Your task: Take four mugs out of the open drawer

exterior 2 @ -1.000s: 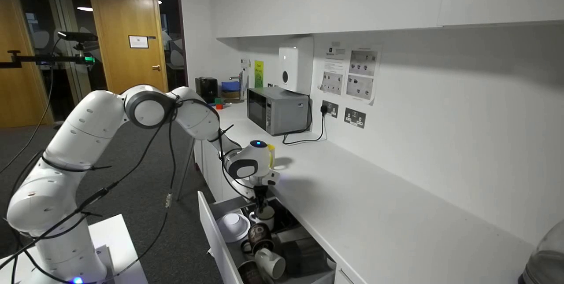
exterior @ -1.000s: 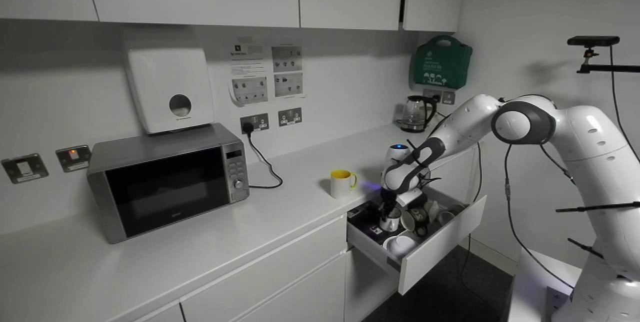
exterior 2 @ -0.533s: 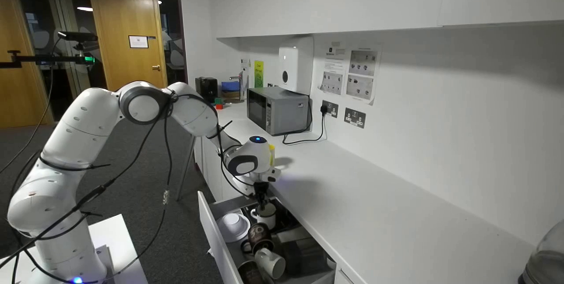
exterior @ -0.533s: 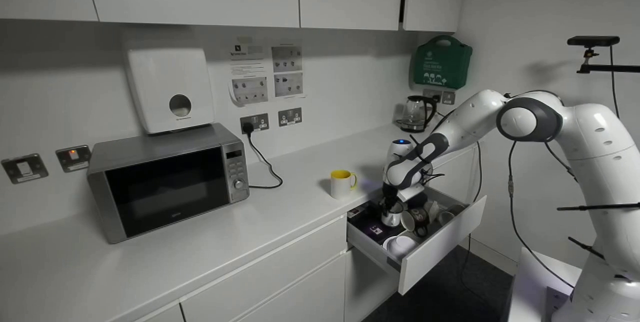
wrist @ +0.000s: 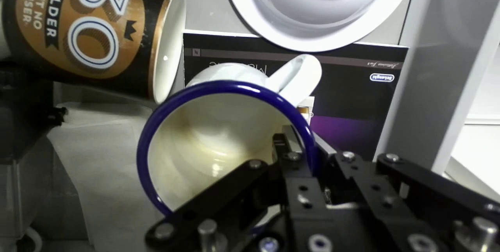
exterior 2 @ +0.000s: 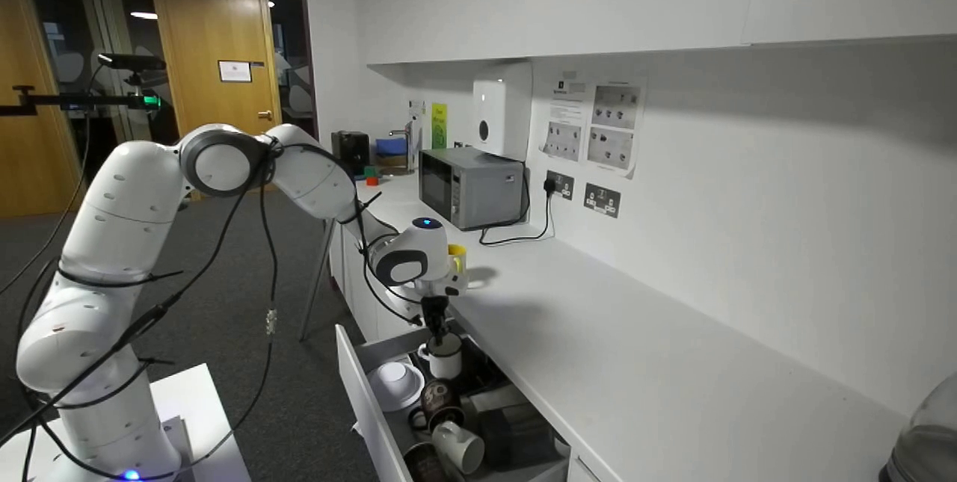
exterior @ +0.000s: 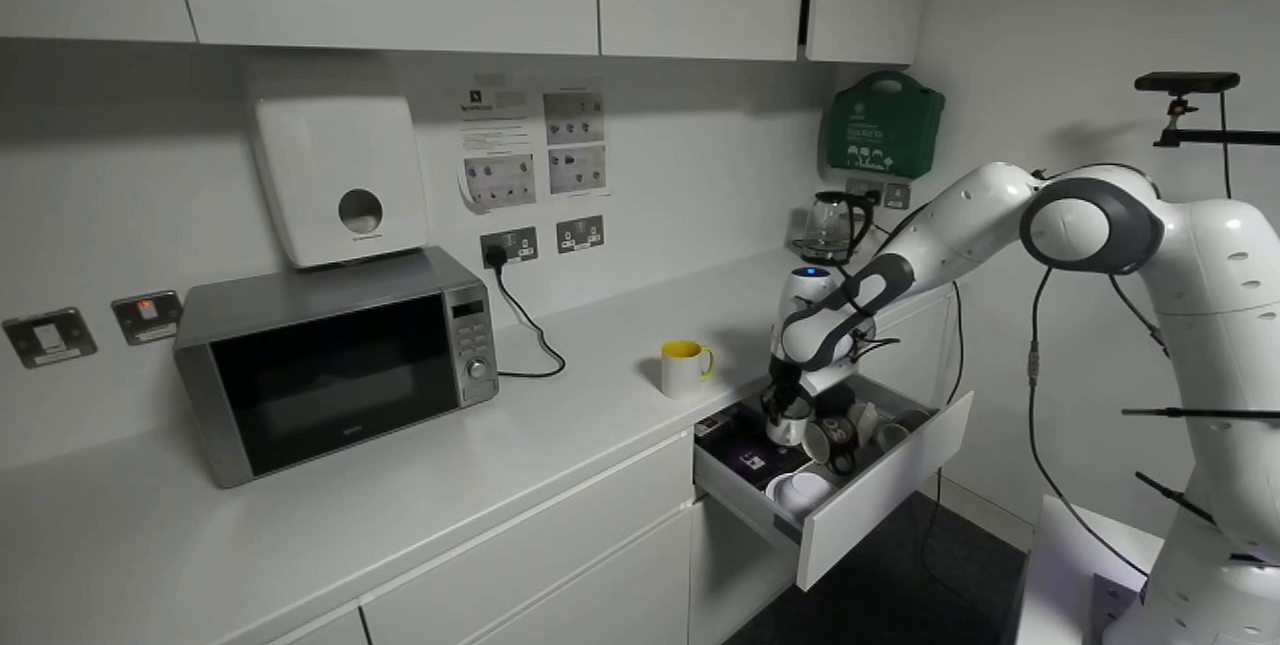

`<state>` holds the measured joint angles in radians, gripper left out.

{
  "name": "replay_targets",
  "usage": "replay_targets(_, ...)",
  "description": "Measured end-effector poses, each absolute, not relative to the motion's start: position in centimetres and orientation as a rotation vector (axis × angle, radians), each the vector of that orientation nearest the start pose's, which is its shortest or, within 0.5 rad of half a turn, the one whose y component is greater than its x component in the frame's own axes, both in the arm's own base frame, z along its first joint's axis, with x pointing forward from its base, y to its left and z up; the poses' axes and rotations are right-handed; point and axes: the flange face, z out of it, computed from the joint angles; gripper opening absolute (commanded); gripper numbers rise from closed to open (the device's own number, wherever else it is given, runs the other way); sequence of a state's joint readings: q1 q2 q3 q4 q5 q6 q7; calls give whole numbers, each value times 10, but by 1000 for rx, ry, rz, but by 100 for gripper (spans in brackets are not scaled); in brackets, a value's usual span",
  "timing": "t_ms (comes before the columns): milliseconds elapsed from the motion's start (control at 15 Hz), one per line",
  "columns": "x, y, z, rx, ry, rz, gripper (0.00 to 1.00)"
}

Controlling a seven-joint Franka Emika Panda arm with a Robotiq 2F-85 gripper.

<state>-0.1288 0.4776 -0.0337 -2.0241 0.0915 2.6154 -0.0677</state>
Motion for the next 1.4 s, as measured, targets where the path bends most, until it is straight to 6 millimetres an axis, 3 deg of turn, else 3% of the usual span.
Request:
replay_targets(467,578,-94,242,-3101,281,-180,2)
replay_targets(933,550,-89,279,-3096,326,-228,2)
replay_targets(1400,543,-86,321,-3118,360,-323,2)
